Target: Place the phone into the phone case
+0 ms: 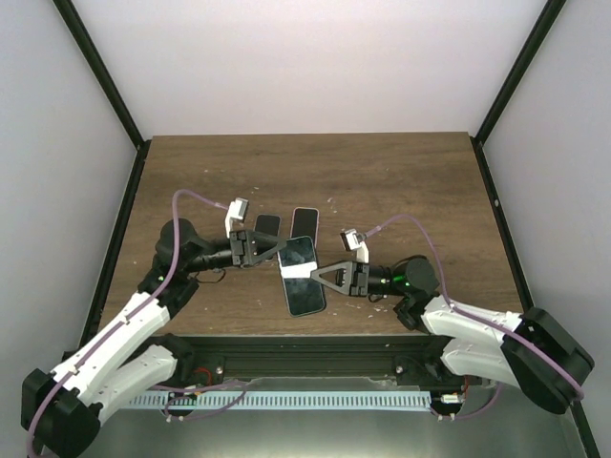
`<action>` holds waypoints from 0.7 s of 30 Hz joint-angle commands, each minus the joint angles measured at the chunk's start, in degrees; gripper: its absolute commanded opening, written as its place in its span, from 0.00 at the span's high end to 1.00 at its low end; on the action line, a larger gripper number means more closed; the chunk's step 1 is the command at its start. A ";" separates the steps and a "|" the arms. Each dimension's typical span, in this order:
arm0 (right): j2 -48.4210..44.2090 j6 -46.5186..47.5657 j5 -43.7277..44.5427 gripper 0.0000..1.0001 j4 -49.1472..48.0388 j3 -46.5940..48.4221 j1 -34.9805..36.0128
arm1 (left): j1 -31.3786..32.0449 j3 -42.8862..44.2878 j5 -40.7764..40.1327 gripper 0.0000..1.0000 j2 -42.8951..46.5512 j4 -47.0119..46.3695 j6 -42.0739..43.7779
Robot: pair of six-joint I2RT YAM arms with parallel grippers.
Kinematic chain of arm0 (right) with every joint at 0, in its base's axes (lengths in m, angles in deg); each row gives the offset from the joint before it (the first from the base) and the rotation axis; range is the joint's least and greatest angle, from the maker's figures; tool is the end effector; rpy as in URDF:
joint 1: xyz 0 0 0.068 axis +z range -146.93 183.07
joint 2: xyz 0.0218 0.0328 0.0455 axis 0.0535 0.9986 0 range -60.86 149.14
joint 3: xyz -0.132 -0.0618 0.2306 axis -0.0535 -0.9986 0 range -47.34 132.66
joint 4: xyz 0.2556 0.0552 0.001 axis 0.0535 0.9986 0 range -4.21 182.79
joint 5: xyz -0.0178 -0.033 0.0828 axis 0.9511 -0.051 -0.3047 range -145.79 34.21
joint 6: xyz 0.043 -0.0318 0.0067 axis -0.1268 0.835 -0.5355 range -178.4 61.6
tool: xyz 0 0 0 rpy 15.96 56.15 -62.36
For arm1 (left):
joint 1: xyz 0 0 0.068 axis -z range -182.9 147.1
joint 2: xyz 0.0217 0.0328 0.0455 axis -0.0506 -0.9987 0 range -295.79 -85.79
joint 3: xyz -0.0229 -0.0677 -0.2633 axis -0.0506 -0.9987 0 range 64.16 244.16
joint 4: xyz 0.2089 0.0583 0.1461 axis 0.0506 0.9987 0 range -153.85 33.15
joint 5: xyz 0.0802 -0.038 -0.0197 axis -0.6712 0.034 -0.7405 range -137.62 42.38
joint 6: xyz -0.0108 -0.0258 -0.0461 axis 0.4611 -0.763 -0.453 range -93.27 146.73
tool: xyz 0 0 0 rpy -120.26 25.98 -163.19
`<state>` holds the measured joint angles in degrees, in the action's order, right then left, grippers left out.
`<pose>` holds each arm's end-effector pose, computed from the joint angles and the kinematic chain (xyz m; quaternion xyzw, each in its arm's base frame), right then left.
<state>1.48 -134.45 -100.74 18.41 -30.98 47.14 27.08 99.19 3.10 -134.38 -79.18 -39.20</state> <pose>0.1285 0.1595 0.2490 -0.1601 0.5876 0.7690 0.1943 0.1544 -0.1209 0.3154 0.0983 0.6932 -0.6814 0.2130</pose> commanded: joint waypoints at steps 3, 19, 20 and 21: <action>0.12 -0.46 1.72 0.88 -4.72 2.87 0.64 | -0.17 -0.26 0.96 0.84 -0.84 -2.11 -0.74; 0.38 -4.46 6.74 0.91 -9.08 2.05 1.01 | -0.11 -1.77 0.33 0.45 0.15 -3.95 -6.08; 0.46 -4.48 6.94 0.91 -9.80 1.93 1.01 | -0.11 -1.96 0.16 0.45 0.44 -3.77 -6.05; 0.48 -4.33 7.05 0.91 -10.34 1.97 1.01 | -0.12 -2.19 0.04 0.46 0.62 -3.93 -6.28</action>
<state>3.10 -138.45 -96.46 15.27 -30.98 47.75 26.88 97.73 3.47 -135.46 -81.33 -44.43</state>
